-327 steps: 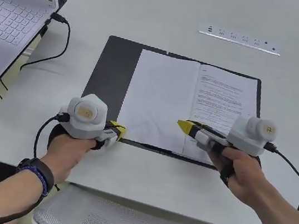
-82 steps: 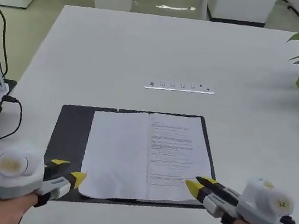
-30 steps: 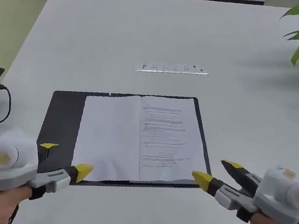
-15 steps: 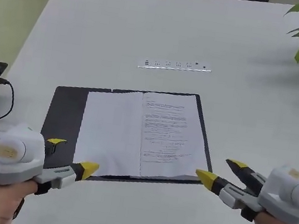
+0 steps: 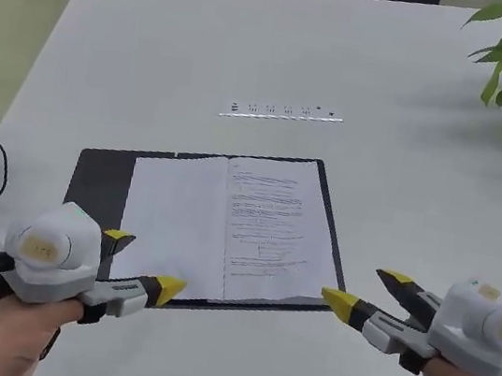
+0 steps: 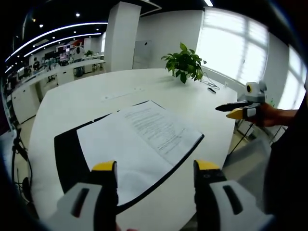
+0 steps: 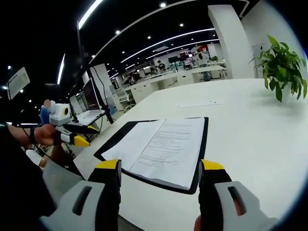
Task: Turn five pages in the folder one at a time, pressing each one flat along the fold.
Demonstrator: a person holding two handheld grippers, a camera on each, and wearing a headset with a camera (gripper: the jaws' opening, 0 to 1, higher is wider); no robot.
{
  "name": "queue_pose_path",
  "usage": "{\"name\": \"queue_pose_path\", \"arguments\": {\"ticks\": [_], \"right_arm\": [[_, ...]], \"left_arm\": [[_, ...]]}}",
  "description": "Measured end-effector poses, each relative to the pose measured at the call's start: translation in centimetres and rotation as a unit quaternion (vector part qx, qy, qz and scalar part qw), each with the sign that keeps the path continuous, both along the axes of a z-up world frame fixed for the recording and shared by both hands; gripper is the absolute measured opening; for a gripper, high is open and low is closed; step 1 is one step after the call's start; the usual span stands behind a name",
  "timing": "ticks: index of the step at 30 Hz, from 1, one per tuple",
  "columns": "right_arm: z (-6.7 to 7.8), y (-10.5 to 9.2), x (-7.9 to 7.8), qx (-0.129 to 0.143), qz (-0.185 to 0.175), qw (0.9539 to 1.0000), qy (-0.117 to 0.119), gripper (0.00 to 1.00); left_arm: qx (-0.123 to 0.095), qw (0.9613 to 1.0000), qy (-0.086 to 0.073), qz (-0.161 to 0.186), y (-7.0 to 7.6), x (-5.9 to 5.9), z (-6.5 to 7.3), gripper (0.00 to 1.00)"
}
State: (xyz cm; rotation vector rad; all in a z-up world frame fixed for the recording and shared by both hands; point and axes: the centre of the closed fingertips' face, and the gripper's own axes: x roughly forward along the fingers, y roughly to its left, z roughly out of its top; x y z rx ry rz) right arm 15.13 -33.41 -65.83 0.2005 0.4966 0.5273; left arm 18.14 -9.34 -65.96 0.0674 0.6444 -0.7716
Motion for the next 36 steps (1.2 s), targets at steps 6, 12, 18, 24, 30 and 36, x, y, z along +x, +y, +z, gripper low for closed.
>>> {"name": "queue_pose_path", "arguments": {"ticks": [6, 12, 18, 24, 30, 36], "right_arm": [[-0.1, -0.1, -0.1, 0.001, 0.002, 1.0000, 0.003, 0.64], [-0.2, -0.3, -0.3, 0.003, 0.003, 1.0000, 0.006, 0.64], [-0.3, -0.8, -0.2, 0.010, -0.005, 0.9999, 0.009, 0.64], [-0.5, -1.0, -0.2, 0.009, -0.005, 0.9999, 0.010, 0.64], [-0.6, -1.2, -0.3, 0.008, -0.005, 0.9999, 0.012, 0.64], [-0.8, -1.4, -0.4, 0.009, -0.006, 0.9998, 0.015, 0.65]], "left_arm": [[0.003, 0.9997, 0.001, -0.023, -1.8, 0.2, -0.3, 0.64], [0.006, 0.9991, 0.001, -0.042, -3.2, 0.5, -0.3, 0.64], [0.011, 0.9981, 0.000, -0.061, -4.5, 0.9, -0.5, 0.64], [0.015, 0.9968, -0.001, -0.078, -6.3, 1.2, -0.6, 0.63], [0.009, 0.9955, 0.000, -0.094, -8.4, 1.2, -0.8, 0.63], [0.011, 0.9934, 0.002, -0.115, -10.7, 1.1, -1.0, 0.63]]}}
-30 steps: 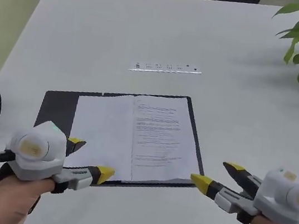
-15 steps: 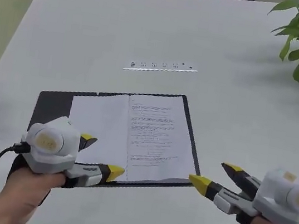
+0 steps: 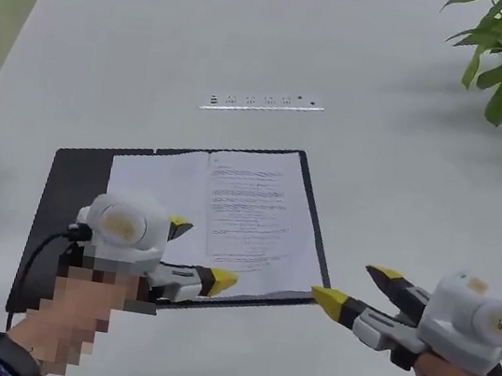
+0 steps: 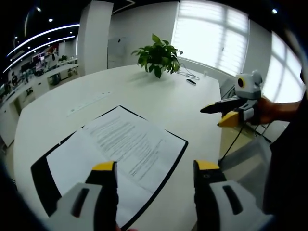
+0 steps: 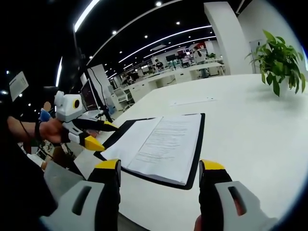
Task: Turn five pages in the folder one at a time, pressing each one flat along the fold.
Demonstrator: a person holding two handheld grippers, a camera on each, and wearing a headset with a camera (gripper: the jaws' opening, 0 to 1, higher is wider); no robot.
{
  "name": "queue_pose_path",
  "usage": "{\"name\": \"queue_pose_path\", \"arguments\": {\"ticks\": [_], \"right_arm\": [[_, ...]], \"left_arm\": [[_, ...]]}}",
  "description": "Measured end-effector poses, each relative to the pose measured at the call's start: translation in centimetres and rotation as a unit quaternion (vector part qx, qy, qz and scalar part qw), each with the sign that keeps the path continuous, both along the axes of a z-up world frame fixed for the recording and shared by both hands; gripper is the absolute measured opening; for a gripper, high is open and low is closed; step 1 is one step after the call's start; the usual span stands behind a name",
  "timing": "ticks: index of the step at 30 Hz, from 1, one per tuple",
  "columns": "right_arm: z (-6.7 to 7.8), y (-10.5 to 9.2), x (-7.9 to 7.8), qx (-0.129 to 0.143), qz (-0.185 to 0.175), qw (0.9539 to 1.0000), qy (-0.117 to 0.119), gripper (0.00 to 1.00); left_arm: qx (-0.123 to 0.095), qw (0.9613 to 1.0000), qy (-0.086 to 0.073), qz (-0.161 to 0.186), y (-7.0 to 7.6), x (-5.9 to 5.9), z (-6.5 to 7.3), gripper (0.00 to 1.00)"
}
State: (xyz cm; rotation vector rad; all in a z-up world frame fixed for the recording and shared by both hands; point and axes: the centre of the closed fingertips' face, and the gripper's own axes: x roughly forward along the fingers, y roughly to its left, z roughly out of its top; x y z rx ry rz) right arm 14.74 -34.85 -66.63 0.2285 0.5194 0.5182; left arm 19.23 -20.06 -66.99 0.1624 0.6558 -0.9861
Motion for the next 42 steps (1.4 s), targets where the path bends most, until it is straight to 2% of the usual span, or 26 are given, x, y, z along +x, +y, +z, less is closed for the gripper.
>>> {"name": "queue_pose_path", "arguments": {"ticks": [2, 5, 10, 23, 34, 36, 38, 42], "right_arm": [[0.0, 0.0, -0.1, 0.000, 0.000, 1.0000, 0.001, 0.65], [-0.2, -0.2, -0.1, 0.000, 0.000, 1.0000, 0.003, 0.65], [-0.4, -0.4, -0.4, 0.005, -0.005, 1.0000, 0.005, 0.65], [-1.0, -0.3, -0.7, 0.006, 0.002, 0.9999, 0.012, 0.65], [-1.5, -0.4, -1.0, 0.005, 0.011, 0.9997, 0.021, 0.65], [-1.6, -0.5, -1.0, 0.006, 0.010, 0.9997, 0.022, 0.65], [-1.7, -0.6, -1.0, 0.006, 0.009, 0.9997, 0.023, 0.64], [-1.9, -0.8, -1.0, 0.007, 0.009, 0.9996, 0.025, 0.64]], "left_arm": [[-0.001, 0.9999, 0.001, -0.012, -0.8, -0.3, 0.0, 0.64], [0.010, 0.9995, 0.002, -0.031, -1.5, -0.8, -0.5, 0.64], [0.016, 0.9985, 0.006, -0.052, -2.5, -0.9, -0.9, 0.64], [0.026, 0.9978, 0.008, -0.060, -5.3, 0.6, -2.0, 0.63], [0.053, 0.9951, 0.019, -0.081, -8.0, 0.7, -5.2, 0.62], [0.071, 0.9934, 0.017, -0.089, -8.3, 0.8, -6.3, 0.62], [0.078, 0.9927, 0.021, -0.090, -8.6, 0.8, -7.0, 0.62], [0.074, 0.9937, 0.027, -0.080, -9.4, 1.1, -7.5, 0.62]]}}
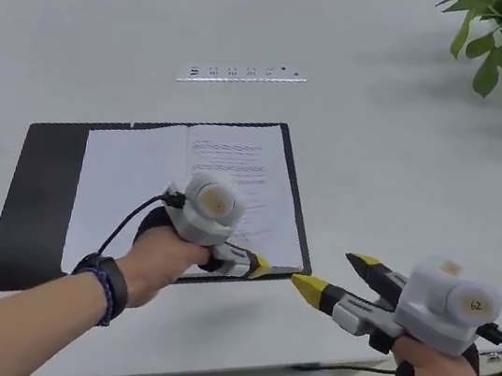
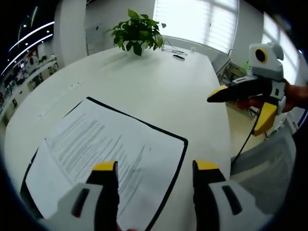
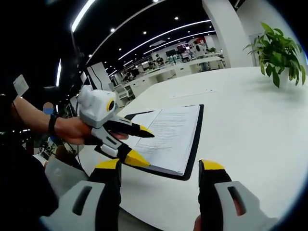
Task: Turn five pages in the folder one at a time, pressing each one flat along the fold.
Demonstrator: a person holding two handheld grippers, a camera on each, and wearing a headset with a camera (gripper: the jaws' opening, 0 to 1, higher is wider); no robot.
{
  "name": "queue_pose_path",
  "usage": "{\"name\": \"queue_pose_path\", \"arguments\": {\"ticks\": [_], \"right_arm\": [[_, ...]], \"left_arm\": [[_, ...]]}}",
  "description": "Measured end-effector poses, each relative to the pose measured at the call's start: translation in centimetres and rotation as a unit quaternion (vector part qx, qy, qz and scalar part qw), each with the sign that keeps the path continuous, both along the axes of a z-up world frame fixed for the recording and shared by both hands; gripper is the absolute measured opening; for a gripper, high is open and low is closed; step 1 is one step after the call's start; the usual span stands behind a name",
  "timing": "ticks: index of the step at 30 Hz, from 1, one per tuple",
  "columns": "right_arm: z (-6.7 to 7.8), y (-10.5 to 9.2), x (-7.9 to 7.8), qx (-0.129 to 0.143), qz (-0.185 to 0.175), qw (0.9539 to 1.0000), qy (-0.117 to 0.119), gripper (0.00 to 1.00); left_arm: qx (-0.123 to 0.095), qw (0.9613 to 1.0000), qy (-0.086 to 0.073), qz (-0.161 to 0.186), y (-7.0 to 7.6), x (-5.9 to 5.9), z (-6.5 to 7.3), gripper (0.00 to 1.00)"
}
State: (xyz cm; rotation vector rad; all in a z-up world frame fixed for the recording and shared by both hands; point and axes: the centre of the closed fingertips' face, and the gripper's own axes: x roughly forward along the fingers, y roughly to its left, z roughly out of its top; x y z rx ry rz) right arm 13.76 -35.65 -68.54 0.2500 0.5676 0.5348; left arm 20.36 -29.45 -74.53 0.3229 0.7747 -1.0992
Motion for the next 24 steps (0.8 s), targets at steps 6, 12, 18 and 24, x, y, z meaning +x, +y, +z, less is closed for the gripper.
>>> {"name": "queue_pose_path", "arguments": {"ticks": [6, 12, 18, 24], "right_arm": [[-0.4, -0.1, -0.1, 0.004, 0.000, 1.0000, 0.007, 0.63], [-0.8, -0.3, -0.2, 0.001, 0.002, 0.9999, 0.015, 0.62], [-0.7, -0.6, -0.1, -0.001, 0.002, 0.9999, 0.016, 0.62], [-0.9, -0.6, -0.2, 0.001, 0.001, 0.9998, 0.021, 0.61]], "left_arm": [[-0.008, 0.9998, 0.007, 0.019, -1.5, 0.5, -0.9, 0.62], [0.014, 0.9991, -0.010, 0.039, -2.2, 1.3, -2.6, 0.66], [0.026, 0.9981, -0.018, 0.053, -2.2, 1.6, -3.7, 0.63], [0.025, 0.9981, -0.043, 0.037, -1.8, 1.5, -3.7, 0.61]]}}
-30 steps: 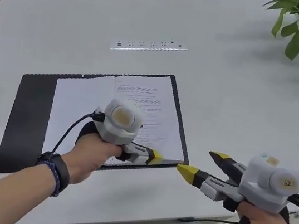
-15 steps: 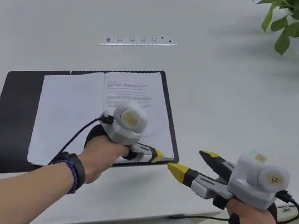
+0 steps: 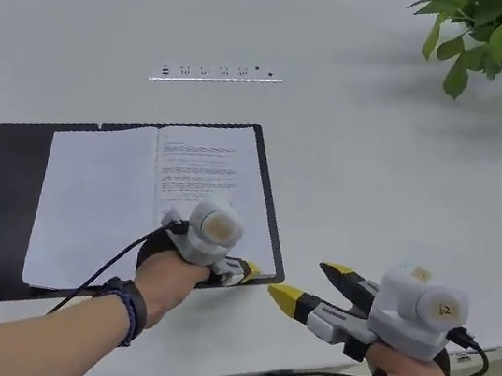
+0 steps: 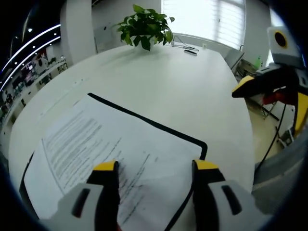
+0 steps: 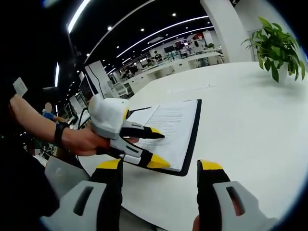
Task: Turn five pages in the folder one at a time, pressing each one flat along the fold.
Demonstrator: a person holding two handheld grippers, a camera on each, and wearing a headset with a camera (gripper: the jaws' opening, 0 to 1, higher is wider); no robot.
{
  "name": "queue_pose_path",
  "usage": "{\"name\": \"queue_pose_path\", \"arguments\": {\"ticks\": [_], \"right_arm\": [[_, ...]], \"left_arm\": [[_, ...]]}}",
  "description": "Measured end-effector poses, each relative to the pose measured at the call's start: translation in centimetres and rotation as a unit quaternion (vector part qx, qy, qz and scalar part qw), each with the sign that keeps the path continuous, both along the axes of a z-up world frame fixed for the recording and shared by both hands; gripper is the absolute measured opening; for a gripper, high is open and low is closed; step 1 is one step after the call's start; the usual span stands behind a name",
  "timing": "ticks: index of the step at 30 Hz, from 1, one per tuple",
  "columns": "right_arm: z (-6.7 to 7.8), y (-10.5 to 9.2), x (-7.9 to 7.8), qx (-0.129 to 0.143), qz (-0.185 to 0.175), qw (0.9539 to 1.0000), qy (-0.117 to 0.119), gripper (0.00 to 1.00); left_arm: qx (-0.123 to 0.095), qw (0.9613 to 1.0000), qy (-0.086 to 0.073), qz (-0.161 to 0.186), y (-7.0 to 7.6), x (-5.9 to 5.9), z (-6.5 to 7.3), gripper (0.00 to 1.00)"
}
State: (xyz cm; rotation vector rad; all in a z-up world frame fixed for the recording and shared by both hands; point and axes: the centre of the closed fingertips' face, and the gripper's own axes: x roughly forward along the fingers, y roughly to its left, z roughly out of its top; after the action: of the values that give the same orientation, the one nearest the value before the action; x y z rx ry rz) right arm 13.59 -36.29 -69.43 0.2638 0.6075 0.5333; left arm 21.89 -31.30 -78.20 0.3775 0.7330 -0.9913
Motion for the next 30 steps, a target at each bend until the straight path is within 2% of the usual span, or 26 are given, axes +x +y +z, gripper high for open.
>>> {"name": "queue_pose_path", "arguments": {"ticks": [4, 9, 14, 16, 18, 22, 30], "right_arm": [[-0.1, 0.3, 0.0, 0.000, 0.003, 1.0000, 0.002, 0.60], [-0.4, 0.6, 0.2, 0.002, 0.006, 1.0000, 0.003, 0.59], [-0.5, 0.6, 0.2, 0.004, 0.005, 1.0000, 0.003, 0.58], [-0.6, 0.5, 0.2, 0.004, 0.004, 1.0000, 0.005, 0.57], [-0.9, 0.5, 0.1, 0.002, 0.006, 1.0000, 0.006, 0.57], [-1.0, 0.5, 0.1, 0.004, 0.006, 0.9999, 0.009, 0.57], [-0.9, 0.5, 0.4, 0.008, 0.004, 0.9999, 0.006, 0.57]], "left_arm": [[-0.004, 1.0000, -0.003, -0.002, 0.0, 0.3, 0.1, 0.58], [-0.004, 0.9999, 0.005, 0.008, 0.3, 0.8, 0.3, 0.52], [-0.003, 0.9999, 0.006, 0.008, 0.4, 0.9, 0.2, 0.48], [-0.006, 0.9998, 0.010, 0.014, 0.5, 1.0, 0.4, 0.44], [-0.008, 0.9998, 0.010, 0.018, 0.6, 1.0, 0.4, 0.34], [-0.010, 0.9999, 0.012, 0.006, 0.3, 0.4, 0.3, 0.25], [-0.010, 0.9997, 0.013, 0.015, 0.5, 0.8, 0.3, 0.18]]}}
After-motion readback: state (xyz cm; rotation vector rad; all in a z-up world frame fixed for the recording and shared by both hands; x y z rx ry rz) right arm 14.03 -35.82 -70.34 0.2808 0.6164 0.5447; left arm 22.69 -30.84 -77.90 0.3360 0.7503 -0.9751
